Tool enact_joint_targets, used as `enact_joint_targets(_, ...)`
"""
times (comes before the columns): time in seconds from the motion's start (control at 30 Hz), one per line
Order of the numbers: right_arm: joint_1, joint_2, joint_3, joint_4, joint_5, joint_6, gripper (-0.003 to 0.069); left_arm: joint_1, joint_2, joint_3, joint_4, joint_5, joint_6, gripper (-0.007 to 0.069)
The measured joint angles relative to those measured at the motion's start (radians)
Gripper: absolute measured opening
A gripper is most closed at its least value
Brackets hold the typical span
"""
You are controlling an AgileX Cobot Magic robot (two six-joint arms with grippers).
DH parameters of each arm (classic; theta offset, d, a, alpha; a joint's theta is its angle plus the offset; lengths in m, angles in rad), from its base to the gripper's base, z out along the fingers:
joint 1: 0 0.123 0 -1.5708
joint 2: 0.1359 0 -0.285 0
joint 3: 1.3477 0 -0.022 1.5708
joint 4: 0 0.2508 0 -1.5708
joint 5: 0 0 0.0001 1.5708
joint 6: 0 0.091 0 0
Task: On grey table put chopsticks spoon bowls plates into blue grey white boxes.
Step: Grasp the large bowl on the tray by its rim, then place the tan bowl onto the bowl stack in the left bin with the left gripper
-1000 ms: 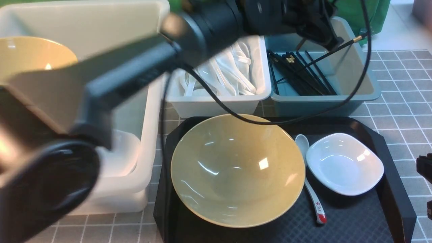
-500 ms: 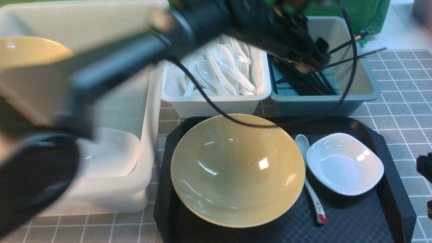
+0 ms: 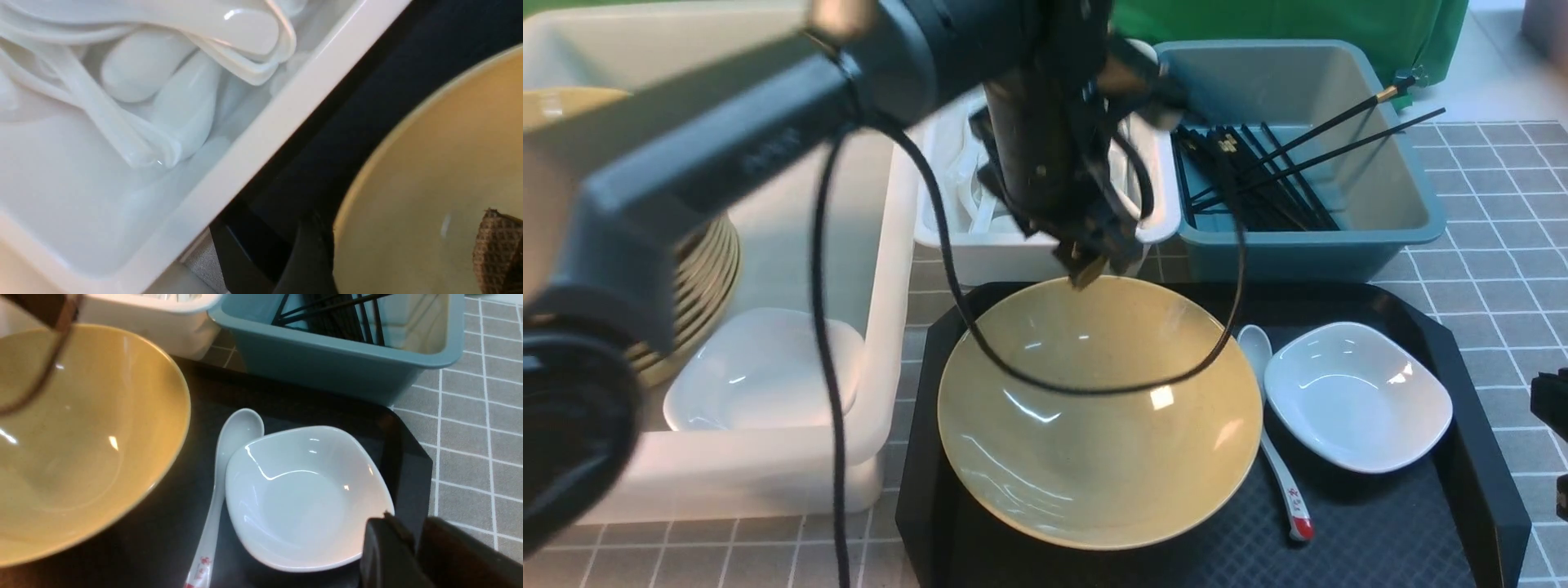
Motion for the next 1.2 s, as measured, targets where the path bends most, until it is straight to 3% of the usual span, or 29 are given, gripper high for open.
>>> enact_joint_targets(0.47, 0.000, 0.000, 0.000, 0.000, 0.000, 0.000, 0.0160, 0.002, 0.138, 0.009, 0.039, -0.006, -0.059, 0.0425)
enact_joint_targets(0.53, 0.000, 0.000, 0.000, 0.000, 0.000, 0.000, 0.0161, 0.002, 0.138, 0.009, 0.039, -0.004, -0.059, 0.0382)
enact_joint_targets(0.7, 0.000, 0.000, 0.000, 0.000, -0.001, 0.000, 0.0162, 0.006, 0.110, 0.008, 0.000, 0.015, -0.055, 0.0190)
enact_joint_targets(0.83, 0.000, 0.000, 0.000, 0.000, -0.001, 0.000, 0.0166, 0.008, 0.078, 0.008, -0.032, 0.009, -0.031, 0.0148)
enact_joint_targets(1.0, 0.000, 0.000, 0.000, 0.000, -0.001, 0.001, 0.0171, 0.055, -0.010, 0.009, -0.223, 0.007, 0.060, 0.0018)
enact_joint_targets(1.07, 0.000, 0.000, 0.000, 0.000, -0.001, 0.001, 0.0171, 0.083, -0.032, 0.009, -0.303, 0.009, 0.090, 0.0005)
enact_joint_targets(1.2, 0.000, 0.000, 0.000, 0.000, -0.001, 0.001, 0.0174, 0.237, -0.074, 0.016, -0.529, 0.003, 0.181, 0.0005)
